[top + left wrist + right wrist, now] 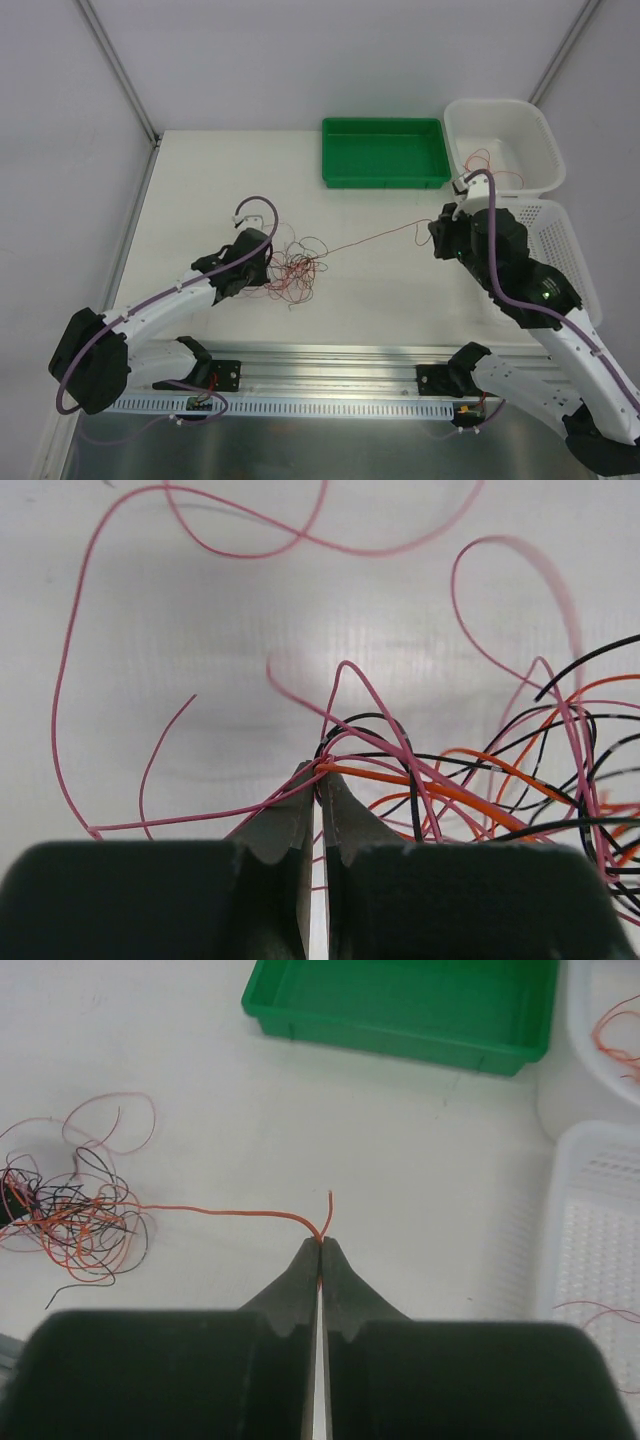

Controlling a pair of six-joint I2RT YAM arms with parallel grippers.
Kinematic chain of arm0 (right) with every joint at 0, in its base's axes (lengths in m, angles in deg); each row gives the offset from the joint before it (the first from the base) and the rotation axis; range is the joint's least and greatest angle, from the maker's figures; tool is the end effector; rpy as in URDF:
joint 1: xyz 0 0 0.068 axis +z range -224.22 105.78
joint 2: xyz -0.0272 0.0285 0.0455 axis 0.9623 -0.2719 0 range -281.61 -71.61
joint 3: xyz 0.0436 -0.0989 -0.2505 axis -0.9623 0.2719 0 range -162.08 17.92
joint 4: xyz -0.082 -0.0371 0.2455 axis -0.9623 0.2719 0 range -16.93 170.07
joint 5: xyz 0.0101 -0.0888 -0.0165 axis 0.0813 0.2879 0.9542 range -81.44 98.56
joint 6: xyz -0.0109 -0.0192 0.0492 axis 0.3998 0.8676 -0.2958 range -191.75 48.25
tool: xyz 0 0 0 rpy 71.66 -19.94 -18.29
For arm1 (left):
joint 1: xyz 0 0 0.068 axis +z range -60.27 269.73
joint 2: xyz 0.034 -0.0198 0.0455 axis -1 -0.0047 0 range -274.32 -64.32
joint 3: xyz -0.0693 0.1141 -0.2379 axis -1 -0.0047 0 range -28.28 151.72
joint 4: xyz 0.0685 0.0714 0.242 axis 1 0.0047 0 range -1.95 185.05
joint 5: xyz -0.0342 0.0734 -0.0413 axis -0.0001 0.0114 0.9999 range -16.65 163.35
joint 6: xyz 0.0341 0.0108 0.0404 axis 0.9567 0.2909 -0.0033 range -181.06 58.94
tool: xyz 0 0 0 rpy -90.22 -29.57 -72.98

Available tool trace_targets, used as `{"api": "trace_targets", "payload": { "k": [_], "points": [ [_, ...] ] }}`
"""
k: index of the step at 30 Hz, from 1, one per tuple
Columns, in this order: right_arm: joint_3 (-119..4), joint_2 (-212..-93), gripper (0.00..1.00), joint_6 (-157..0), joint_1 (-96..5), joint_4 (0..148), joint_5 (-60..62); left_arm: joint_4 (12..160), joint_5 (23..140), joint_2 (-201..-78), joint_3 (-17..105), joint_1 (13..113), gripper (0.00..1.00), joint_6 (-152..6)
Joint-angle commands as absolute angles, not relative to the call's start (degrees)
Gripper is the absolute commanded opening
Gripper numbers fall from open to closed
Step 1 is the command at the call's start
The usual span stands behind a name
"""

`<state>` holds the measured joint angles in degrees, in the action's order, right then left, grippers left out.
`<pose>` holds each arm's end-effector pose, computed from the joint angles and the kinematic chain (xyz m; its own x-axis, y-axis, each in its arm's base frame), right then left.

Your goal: Untangle the cables

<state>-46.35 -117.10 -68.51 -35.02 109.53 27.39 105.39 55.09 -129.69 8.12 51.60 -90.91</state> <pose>0.1236 0.0860 0.4047 -0.2147 -0.2442 -0.9457 -0.3727 0.9155 -0.1518 0.1862 -0.1318 0.2093 -0.7003 -0.0512 -0.7120 0.0777 0.9860 -0.1473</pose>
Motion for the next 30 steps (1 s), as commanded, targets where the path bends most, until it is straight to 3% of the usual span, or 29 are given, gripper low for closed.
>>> {"api": "trace_targets", "payload": {
  "k": [1,14,19,23,30],
  "points": [
    [-53.26,-115.64,0.01,-64.9,-36.16,114.28,35.27,107.73,53.22,-128.31,7.93,56.15,0.0,-93.58],
    [-71.97,-116.69,0.01,-59.19,-38.19,114.99,44.5,109.85,49.63,-124.09,6.44,69.59,0.0,-101.21],
    [-73.49,-115.91,0.01,-59.8,-38.27,113.94,47.76,110.02,49.09,-120.23,3.71,73.99,0.0,-105.0],
    [-68.32,-116.17,0.01,-62.52,-38.19,116.92,44.95,110.02,52.68,-115.92,4.49,74.97,0.0,-103.09],
    [-43.54,-116.87,0.01,-73.23,-38.27,115.79,29.84,112.39,62.79,-112.93,12.84,74.97,0.0,-92.1]
  ]
}}
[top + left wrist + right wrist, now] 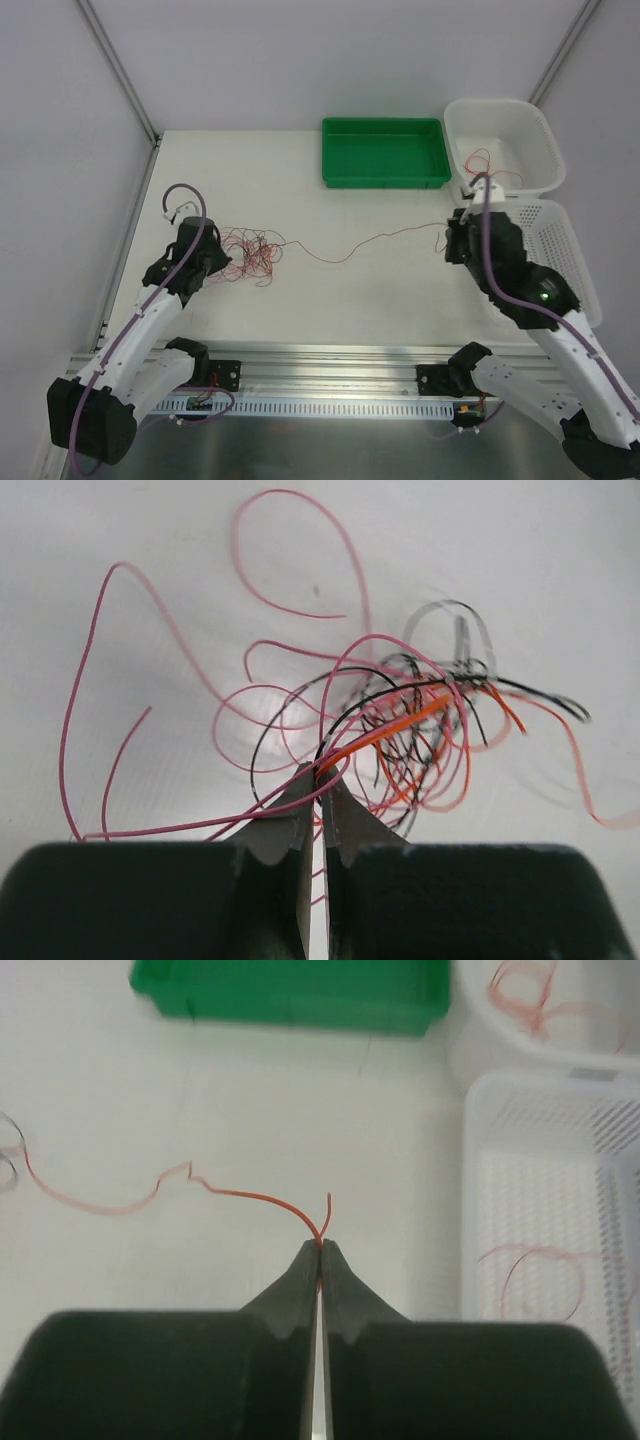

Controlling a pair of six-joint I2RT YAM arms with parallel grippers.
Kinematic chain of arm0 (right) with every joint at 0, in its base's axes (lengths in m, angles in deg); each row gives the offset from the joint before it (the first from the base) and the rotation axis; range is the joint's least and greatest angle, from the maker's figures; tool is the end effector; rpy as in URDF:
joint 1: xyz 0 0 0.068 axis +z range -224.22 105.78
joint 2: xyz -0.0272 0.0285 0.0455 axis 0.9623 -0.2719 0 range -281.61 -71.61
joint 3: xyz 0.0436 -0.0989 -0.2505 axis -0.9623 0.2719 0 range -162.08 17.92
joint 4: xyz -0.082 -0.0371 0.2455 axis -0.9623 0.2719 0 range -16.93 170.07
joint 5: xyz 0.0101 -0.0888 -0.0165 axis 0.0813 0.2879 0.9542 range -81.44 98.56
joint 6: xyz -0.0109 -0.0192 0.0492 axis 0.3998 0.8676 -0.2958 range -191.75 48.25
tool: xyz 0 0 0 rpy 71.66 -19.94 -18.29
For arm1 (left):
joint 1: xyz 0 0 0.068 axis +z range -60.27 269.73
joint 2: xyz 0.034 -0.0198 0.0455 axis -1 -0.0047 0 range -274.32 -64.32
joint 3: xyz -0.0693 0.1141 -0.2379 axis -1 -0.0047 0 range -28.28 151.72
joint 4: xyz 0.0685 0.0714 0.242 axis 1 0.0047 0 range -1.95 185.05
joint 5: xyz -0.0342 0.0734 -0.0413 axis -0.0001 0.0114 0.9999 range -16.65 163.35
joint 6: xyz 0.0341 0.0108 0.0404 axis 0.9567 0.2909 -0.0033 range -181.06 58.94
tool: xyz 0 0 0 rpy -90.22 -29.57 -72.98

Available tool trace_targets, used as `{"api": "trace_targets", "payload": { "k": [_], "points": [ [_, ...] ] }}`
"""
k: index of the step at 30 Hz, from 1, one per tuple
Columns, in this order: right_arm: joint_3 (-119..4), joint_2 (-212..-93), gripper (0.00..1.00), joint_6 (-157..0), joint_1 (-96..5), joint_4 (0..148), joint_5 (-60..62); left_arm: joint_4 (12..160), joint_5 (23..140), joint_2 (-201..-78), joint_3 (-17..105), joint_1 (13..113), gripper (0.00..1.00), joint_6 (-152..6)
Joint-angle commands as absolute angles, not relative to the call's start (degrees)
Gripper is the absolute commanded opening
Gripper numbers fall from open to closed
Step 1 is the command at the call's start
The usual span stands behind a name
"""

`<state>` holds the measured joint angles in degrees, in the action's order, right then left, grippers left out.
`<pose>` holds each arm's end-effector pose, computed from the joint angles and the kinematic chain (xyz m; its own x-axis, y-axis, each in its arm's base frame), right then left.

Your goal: Untangle the cables

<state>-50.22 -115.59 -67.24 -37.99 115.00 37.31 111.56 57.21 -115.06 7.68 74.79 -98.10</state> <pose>0.1143 0.0626 0.4197 -0.2338 -0.2569 -0.9377 -0.1676 0.9607 -0.2214 0.1862 -0.0393 0.2463 -0.4999 -0.4655 -0.7303 -0.3313 0.8819 -0.3354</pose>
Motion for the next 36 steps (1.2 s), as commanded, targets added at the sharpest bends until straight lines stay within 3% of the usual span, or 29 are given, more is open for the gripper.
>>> {"api": "trace_targets", "payload": {
  "k": [1,3,4,7,13,27,36],
  "points": [
    [-37.69,-117.22,0.08,-75.77,-38.27,114.22,28.52,113.79,66.37,-113.36,15.55,74.97,0.0,-90.52],
    [-32.73,-118.45,0.19,-77.28,-38.19,112.01,23.43,116.07,70.61,-114.76,18.64,75.05,0.0,-85.6],
    [-28.44,-118.89,0.32,-78.25,-38.19,109.91,21.58,117.04,73.06,-116.16,21.26,74.97,0.0,-84.1],
    [-24.02,-121.52,0.54,-78.52,-38.19,106.3,15.34,120.04,80.46,-117.41,23.48,74.97,0.0,-76.38],
    [-27.15,-129.15,0.74,-72.9,-36.61,98.13,1.71,120.31,81.88,-114.6,20.16,74.97,0.0,-70.47],
    [-51.85,-166.67,0.77,-64.28,-32.65,80.37,-16.04,117.67,82.76,-110.38,15.4,75.05,0.0,-69.85],
    [-60.12,-181.99,0.76,-66.13,-30.54,75.8,-19.22,117.67,81.96,-110.64,15.49,74.97,0.0,-69.76]
  ]
}}
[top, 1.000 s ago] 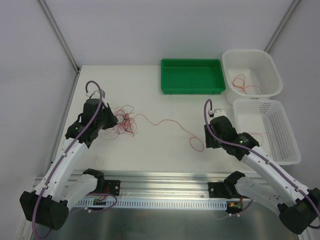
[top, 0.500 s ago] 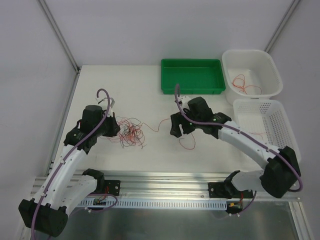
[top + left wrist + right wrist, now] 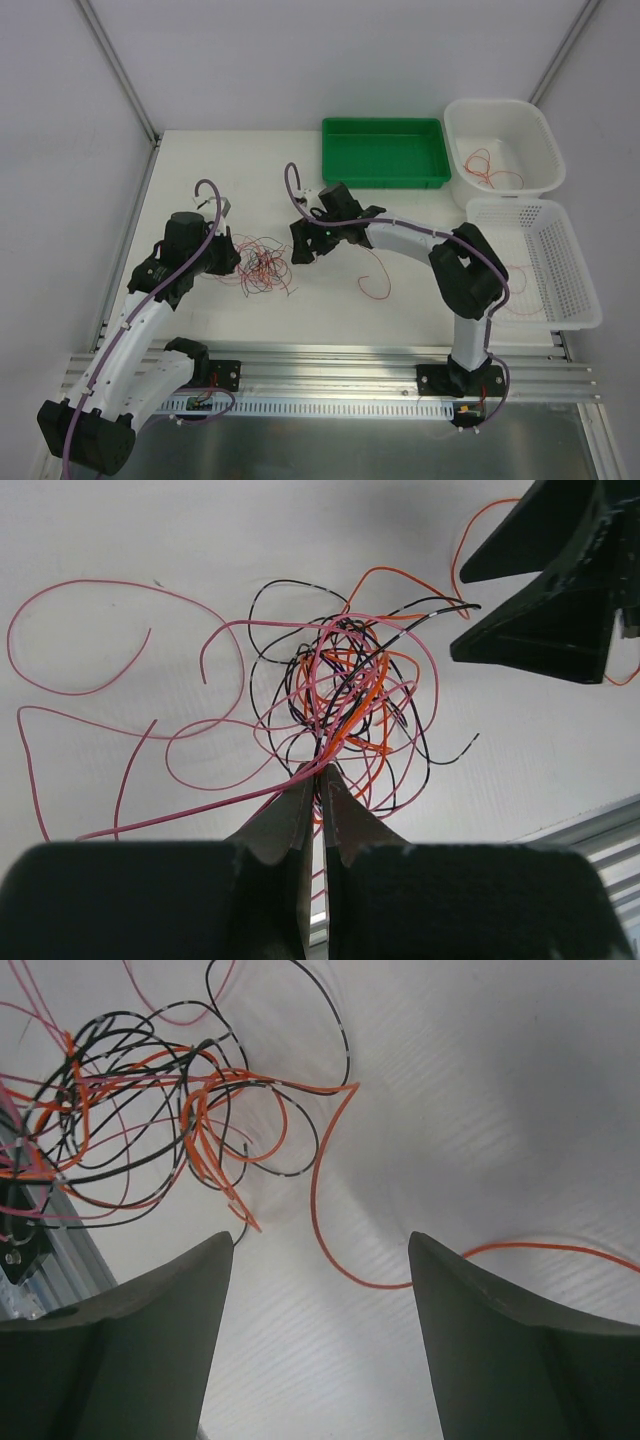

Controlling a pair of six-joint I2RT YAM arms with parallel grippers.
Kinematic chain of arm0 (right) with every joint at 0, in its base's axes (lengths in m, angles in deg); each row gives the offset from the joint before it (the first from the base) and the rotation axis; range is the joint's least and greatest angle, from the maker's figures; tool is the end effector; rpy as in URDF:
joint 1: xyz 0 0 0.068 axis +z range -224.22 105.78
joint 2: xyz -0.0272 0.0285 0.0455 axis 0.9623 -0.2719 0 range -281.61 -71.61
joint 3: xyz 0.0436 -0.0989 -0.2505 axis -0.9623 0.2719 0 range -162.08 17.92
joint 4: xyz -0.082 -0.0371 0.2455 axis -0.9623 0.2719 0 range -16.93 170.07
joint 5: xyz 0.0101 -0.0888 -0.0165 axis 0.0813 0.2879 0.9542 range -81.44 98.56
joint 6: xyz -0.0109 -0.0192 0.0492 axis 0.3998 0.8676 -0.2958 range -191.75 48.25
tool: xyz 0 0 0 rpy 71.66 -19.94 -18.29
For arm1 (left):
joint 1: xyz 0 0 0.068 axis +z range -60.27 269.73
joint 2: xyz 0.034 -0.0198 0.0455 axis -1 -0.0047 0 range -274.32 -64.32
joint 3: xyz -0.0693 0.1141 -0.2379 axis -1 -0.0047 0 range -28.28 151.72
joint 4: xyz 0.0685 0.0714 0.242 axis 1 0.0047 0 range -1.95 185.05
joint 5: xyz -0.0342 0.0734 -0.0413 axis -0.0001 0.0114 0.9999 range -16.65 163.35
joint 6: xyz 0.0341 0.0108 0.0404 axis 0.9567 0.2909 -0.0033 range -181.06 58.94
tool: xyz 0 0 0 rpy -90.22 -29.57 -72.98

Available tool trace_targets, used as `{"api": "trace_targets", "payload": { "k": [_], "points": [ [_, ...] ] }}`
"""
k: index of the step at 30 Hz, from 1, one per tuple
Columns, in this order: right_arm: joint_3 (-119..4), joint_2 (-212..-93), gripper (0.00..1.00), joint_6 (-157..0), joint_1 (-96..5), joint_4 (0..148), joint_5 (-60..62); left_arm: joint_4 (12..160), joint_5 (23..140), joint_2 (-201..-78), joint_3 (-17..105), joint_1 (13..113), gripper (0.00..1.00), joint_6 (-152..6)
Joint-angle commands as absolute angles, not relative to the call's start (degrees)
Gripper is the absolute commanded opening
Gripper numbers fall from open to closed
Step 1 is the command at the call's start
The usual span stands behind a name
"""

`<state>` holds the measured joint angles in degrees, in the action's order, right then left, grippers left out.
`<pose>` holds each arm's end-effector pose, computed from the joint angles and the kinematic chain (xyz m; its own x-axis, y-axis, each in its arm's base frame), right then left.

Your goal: Untangle the cables

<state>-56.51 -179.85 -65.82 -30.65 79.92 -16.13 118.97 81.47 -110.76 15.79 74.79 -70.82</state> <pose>0.2942 0.3005 0.2084 -0.3811 -0.4922 -0.7826 -0.9000 0.3911 0.1923 0.1694 -0.0503 0.2946 -0.5852 -0.0177 -0.8107 0.2739 0.9367 -0.2181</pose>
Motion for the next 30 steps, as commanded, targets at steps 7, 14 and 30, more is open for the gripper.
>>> {"api": "trace_targets", "payload": {
  "k": [7,14,30],
  "points": [
    [-63.55,-187.8,0.34,-66.31,-30.54,75.44,-19.66,117.67,80.83,-110.47,15.23,74.97,0.0,-69.76],
    [-56.1,-177.54,0.01,-64.55,-32.29,77.64,-16.33,118.81,70.38,-110.38,15.14,74.97,0.0,-71.16],
    [-45.36,-128.23,0.01,-63.76,-55.48,99.59,-3.4,122.68,56.04,-110.73,16.19,79.27,0.0,-75.3]
  ]
}}
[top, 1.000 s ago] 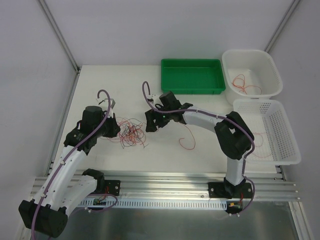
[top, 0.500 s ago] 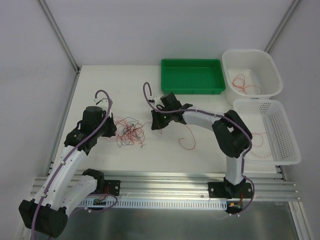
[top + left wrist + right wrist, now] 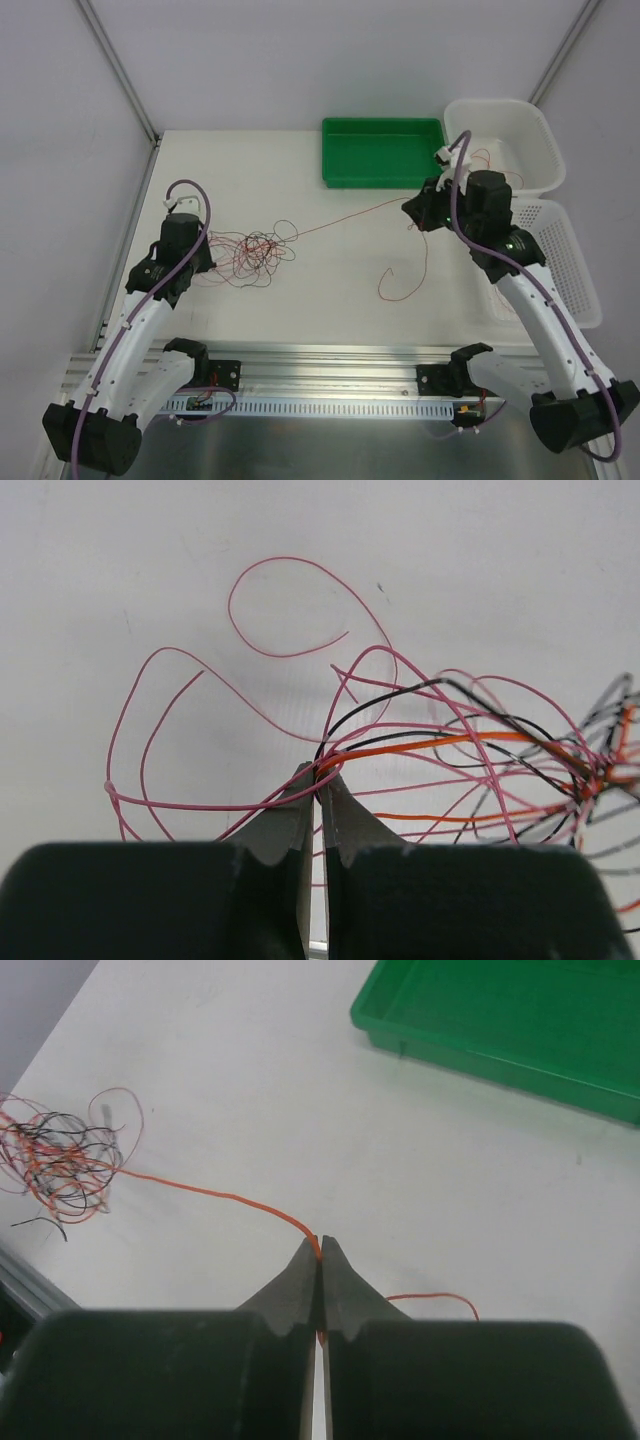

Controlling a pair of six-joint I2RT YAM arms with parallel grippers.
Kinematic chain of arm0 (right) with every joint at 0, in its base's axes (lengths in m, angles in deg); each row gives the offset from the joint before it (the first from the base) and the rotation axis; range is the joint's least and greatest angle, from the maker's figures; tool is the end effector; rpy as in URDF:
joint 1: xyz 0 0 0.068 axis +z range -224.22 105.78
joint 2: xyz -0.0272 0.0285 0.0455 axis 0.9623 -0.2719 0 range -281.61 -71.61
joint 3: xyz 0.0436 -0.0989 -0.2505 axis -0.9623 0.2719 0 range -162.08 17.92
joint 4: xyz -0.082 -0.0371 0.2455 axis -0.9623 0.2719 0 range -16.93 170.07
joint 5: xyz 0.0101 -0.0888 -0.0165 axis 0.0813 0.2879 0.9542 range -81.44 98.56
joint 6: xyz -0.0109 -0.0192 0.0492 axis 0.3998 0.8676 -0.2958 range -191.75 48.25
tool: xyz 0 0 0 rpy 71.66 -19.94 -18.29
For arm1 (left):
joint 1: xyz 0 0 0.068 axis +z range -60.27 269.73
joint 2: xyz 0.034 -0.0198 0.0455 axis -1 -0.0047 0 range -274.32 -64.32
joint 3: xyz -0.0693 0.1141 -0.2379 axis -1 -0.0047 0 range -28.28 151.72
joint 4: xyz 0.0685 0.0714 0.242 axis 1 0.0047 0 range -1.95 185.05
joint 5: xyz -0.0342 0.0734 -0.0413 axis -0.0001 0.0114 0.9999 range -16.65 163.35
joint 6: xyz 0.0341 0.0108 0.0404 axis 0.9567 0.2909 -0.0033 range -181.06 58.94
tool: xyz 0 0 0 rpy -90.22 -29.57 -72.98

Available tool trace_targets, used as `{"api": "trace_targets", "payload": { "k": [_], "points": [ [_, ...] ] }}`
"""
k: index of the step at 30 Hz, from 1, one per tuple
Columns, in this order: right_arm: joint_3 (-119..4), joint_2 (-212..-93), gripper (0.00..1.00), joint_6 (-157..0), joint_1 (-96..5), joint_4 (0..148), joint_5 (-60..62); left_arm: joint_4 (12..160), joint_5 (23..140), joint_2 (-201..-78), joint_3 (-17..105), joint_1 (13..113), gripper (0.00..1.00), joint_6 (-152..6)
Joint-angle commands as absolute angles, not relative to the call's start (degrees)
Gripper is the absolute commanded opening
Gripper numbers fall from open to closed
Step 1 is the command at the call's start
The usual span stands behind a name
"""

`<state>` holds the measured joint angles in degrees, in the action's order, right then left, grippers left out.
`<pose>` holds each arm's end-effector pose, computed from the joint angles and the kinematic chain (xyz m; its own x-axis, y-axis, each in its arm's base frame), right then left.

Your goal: Untangle the cables

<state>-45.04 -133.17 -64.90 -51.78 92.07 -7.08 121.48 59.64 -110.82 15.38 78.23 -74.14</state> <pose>0.2191 0.1009 0.3788 -0.2053 -0.2092 -0.9561 -0.6341 0.7725 -0.0328 0.1717 -0.0262 0.2885 -0.5660 -0.1093 -0.8171 -0.1251 0.9911 -0.0459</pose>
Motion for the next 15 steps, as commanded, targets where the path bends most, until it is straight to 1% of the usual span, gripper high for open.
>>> {"api": "trace_targets", "payload": {
  "k": [1,6,15],
  "points": [
    [-45.8,-126.9,0.01,-63.67,-56.46,100.48,-3.22,122.77,55.86,-110.64,16.28,79.45,0.0,-75.47],
    [-48.43,-120.92,0.01,-63.93,-60.85,104.88,-3.04,122.94,55.25,-110.91,16.45,80.94,0.0,-75.91],
    [-58.1,-116.7,0.01,-64.63,-65.95,109.54,1.96,123.38,53.84,-111.78,16.72,83.75,0.0,-76.35]
  ]
}}
